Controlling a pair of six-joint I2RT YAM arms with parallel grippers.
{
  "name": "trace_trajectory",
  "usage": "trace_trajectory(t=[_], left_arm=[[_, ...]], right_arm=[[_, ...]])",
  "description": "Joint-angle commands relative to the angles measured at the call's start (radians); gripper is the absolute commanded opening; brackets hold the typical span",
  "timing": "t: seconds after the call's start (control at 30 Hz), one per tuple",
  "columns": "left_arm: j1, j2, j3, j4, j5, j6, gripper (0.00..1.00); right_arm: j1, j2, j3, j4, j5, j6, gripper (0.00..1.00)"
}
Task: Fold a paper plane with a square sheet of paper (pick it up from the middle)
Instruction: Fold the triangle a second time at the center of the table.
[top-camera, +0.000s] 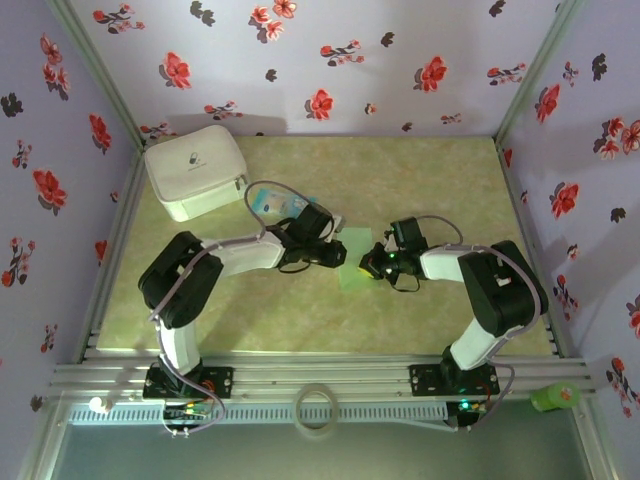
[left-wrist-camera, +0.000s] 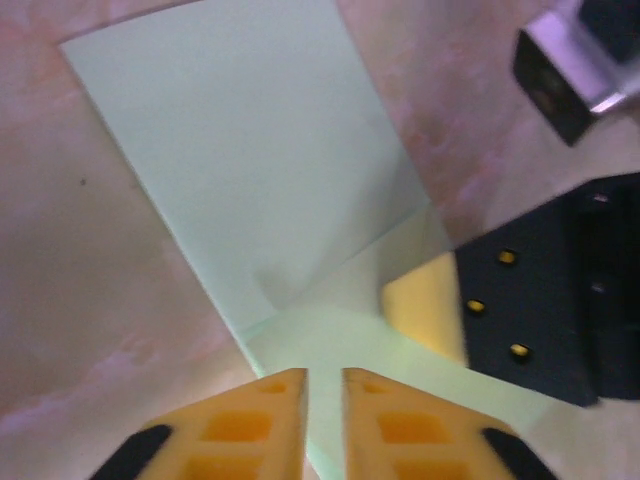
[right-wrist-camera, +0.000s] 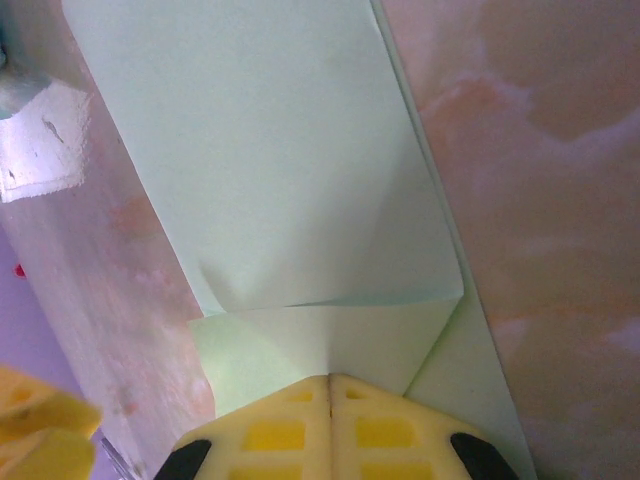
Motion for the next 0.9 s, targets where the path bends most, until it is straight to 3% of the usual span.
trace_trajectory(t=[0.0,0.1,0.57,0.87], left_arm=[[0.002,-0.021,0.016,-0.023,0.127,-0.123,0.09],[-0.012,-0.012,0.015,-0.008,0.194,-0.164,0.03],[-0.040,0.098,0.083,-0.027,0.315,-0.167,0.03],[-0.038,0.161,0.168,-0.166,0.286,-0.083,0.03]], right_arm=[[0.003,0.036,-0.004,-0.064,0.060,0.006,0.00],[0.004,0.032,-0.002,-0.069,0.062,0.006,0.00],[0.003,0.025,0.001,-0.082,0.075,0.003,0.00],[0.002,0.020,0.000,-0.084,0.076,0.000,0.00]])
